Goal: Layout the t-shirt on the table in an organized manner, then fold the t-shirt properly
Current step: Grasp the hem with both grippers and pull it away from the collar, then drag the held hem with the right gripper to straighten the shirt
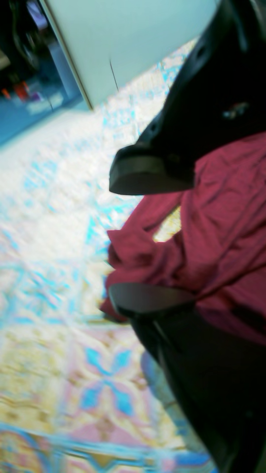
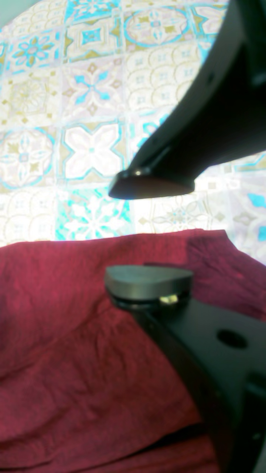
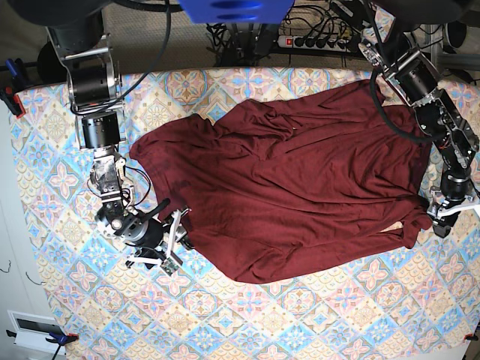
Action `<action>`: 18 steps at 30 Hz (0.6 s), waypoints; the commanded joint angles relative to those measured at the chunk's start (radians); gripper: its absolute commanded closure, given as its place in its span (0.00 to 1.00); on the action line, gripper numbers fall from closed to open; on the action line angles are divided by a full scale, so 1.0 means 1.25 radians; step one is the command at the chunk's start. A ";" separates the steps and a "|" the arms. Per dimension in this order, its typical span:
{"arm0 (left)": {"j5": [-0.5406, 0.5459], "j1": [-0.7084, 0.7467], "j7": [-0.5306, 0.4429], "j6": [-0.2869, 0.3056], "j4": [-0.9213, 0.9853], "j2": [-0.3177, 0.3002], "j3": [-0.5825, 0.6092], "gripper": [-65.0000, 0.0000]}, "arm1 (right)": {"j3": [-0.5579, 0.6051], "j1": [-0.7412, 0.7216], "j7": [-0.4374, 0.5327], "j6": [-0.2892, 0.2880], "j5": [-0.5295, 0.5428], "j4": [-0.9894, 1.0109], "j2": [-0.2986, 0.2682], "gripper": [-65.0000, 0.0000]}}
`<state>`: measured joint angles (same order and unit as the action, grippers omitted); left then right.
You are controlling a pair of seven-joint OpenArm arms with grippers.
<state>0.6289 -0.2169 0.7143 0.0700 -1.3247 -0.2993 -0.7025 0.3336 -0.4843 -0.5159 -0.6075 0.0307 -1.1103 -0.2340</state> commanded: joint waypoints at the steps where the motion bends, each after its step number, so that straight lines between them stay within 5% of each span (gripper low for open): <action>1: 0.008 -0.016 -0.015 0.008 -0.027 -0.015 -0.001 0.42 | 0.015 -0.027 0.021 0.001 0.010 -0.018 -0.002 0.57; 18: 0.011 0.146 -0.015 0.010 -0.279 0.012 -0.001 0.42 | 0.064 -0.026 0.021 0.001 0.007 -0.015 -0.002 0.57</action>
<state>0.6292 -0.0235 0.7162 0.0731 -1.6501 -0.2684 -0.6998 0.4198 -0.4824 -0.5129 -0.6125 0.0299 -1.1141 -0.2310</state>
